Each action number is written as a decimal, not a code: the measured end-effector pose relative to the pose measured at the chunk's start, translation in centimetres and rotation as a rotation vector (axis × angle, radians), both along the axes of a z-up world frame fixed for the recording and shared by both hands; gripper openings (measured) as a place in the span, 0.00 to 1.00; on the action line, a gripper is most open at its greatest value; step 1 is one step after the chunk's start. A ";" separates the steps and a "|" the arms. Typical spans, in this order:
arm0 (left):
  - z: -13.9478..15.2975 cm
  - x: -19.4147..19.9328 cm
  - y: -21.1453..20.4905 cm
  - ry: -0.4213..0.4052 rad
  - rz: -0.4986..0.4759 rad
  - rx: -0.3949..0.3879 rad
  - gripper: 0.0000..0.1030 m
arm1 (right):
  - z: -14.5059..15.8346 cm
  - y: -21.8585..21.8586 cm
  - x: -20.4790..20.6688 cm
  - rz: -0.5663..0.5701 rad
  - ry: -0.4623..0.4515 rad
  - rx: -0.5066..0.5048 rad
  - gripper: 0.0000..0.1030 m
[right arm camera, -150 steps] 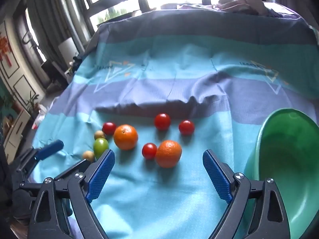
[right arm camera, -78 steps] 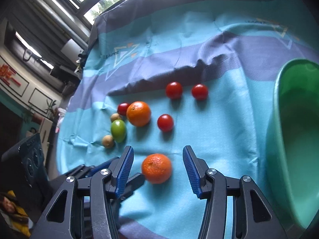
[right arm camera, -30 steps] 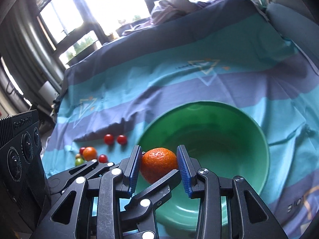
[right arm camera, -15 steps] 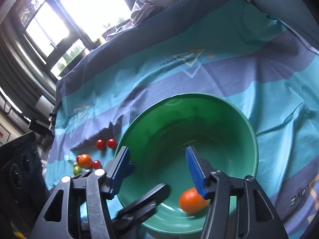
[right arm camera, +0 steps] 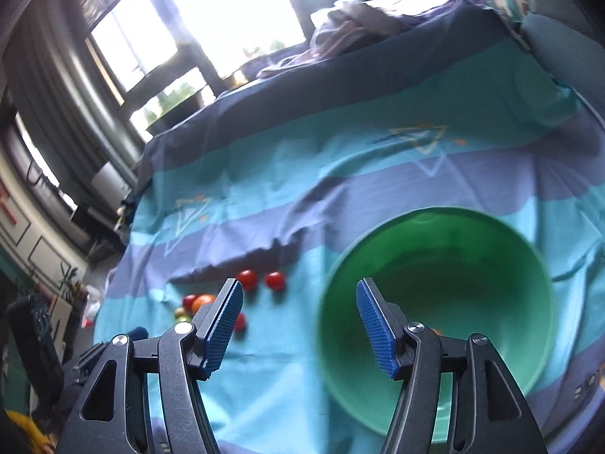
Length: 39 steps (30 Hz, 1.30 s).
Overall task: Organize fruits
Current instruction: 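Move the right tool back and grasp the second orange, then carry the second orange with the right tool over the green bowl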
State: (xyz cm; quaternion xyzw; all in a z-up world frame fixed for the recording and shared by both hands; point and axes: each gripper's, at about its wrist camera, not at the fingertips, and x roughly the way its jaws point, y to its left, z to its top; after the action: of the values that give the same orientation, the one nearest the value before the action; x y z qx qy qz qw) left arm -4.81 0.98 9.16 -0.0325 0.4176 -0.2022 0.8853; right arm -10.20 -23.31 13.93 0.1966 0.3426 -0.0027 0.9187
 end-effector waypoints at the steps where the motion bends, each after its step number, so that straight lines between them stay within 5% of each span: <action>1: -0.4 0.3 1.3 0.005 0.036 -0.014 0.66 | -0.2 1.0 0.6 0.019 0.013 0.000 0.61; 6: -2.6 2.2 6.2 0.035 0.164 -0.013 0.66 | -2.6 6.6 4.5 0.121 0.124 0.024 0.61; 16: -3.4 3.6 10.2 0.071 0.245 -0.072 0.66 | -8.1 14.9 13.3 0.218 0.319 0.020 0.61; 19: -3.6 3.9 10.8 0.094 0.248 -0.096 0.66 | -9.0 16.1 14.3 0.199 0.343 -0.058 0.61; 22: -3.5 3.8 10.7 0.091 0.247 -0.096 0.66 | -9.9 16.8 14.9 0.200 0.368 -0.123 0.47; 27: -3.6 3.8 9.9 0.092 0.228 -0.090 0.66 | -9.7 16.3 13.7 0.213 0.361 -0.132 0.45; 33: -4.0 3.7 8.7 0.097 0.202 -0.082 0.66 | -7.2 14.6 7.7 0.319 0.304 -0.062 0.45; 39: -4.3 3.2 7.1 0.101 0.164 -0.068 0.66 | -9.3 13.7 4.9 0.403 0.390 -0.036 0.45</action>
State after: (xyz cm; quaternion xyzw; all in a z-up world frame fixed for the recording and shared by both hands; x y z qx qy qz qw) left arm -1.57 8.12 4.83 -0.1066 0.4504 -0.1414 0.8751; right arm -5.25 -9.61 4.63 0.1041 0.5449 0.1361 0.8208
